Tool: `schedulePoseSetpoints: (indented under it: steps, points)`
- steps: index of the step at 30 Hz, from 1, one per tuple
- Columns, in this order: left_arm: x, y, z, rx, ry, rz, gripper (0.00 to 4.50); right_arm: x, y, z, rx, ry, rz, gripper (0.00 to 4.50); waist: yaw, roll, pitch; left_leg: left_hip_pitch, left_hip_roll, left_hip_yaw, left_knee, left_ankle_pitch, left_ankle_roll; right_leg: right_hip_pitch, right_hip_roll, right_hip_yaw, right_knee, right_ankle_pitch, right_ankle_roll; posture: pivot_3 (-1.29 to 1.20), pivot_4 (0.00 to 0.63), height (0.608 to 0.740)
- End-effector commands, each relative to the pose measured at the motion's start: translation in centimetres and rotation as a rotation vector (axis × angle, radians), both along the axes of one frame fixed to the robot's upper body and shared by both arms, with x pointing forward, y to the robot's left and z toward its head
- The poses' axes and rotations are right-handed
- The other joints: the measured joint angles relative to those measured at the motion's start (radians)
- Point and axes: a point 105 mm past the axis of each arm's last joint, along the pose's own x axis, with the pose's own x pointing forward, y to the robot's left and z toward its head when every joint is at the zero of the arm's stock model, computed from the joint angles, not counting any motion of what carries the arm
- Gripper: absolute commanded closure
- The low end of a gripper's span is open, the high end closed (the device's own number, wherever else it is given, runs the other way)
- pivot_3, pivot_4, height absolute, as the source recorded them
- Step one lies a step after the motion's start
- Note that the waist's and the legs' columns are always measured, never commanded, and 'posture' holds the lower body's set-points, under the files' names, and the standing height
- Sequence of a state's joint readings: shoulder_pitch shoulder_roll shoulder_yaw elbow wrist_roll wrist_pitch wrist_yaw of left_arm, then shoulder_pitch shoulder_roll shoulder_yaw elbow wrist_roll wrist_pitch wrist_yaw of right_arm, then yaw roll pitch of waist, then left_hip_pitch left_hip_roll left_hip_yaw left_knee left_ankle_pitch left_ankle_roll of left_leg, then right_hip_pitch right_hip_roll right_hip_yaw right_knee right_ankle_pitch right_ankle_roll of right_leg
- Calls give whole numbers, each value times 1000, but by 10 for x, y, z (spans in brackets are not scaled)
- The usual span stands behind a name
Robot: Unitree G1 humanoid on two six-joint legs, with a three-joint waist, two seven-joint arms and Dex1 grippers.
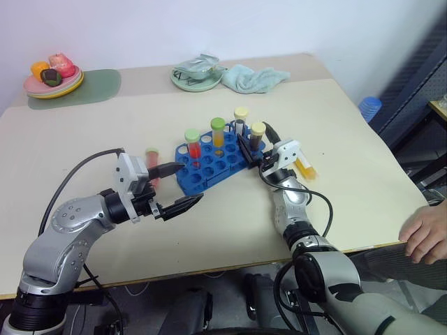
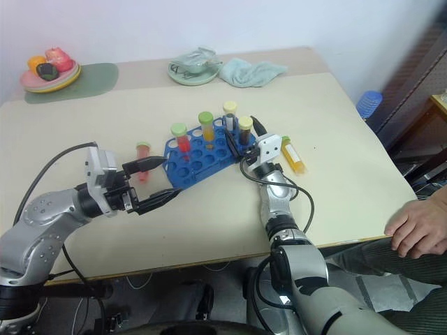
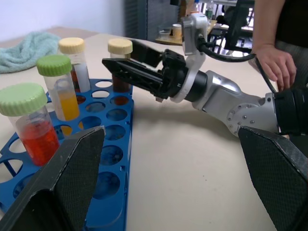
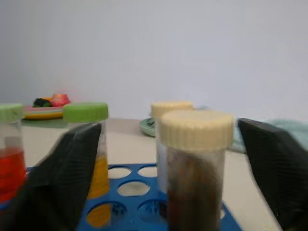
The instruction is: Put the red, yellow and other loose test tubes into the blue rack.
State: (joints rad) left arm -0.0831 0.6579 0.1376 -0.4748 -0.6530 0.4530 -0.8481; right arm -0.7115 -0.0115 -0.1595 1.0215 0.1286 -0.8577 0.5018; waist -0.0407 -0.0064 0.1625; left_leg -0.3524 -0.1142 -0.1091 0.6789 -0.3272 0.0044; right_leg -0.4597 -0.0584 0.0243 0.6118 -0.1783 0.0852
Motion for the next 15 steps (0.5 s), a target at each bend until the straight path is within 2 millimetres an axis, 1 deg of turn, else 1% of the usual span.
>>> schedulePoseSetpoints:
  steps: [1, 4, 5, 7, 8, 10, 11, 14, 15]
  points:
    - [-1, -1, 7, -8, -37, -15, 0, -3, -9, 7, -30, -38, -53, 90, 1, 0, 0, 0, 0, 0, 0, 0, 0, 0, 0, 0, 0, 0, 0, 0, 150, 740]
    - [-2, -3, 7, -14, -33, -30, 0, -8, -17, 33, -91, -117, -50, 90, 3, 2, 1, -1, 0, 0, 0, 0, 0, -1, 0, 0, 0, 0, 0, 0, 150, 740]
    - [-2, -4, 7, -15, -33, -34, 0, -11, -20, 39, -105, -126, -51, 90, 3, 2, 2, -2, 0, 0, 1, 0, 0, -2, 0, 0, 0, 0, 0, 0, 150, 740]
    - [-2, -5, 6, -18, -32, -46, 0, -17, -27, 49, -152, -113, -42, 90, 3, 3, 2, -3, 0, 1, 1, 0, 0, -2, 0, 0, 0, 0, 0, 0, 150, 740]
    - [-2, -5, 7, -25, -31, -59, 0, -21, -35, 58, -178, -100, -47, 90, 2, 3, 2, -3, 0, 1, 1, 0, 0, -2, 0, 0, 0, 0, 0, 0, 150, 740]
    - [-4, -5, 7, -34, -30, -87, 0, -30, -54, 69, -262, -33, -119, 90, 7, 4, 3, -3, 0, 1, 1, 0, 0, -3, 0, 1, 0, 0, 0, 0, 150, 740]
    - [-4, -5, 7, -33, -27, -99, 0, -34, -64, 73, -270, 45, -126, 90, 11, 4, 3, -3, 0, 1, 1, 0, 0, -3, -1, 1, 0, 0, 0, 0, 150, 740]
    - [-4, -6, 5, -27, -17, -140, 0, -51, -78, 79, -329, 249, -38, 90, 22, 5, 3, -3, 0, 2, 1, 0, 0, -3, -1, 1, 0, 0, 0, 0, 150, 740]
    - [-4, -7, 4, -24, -16, -151, 0, -50, -88, 77, -349, 346, -48, 90, 27, 6, 3, -3, 0, 2, 2, 0, 1, -3, -1, 1, -1, 0, 0, 0, 150, 740]
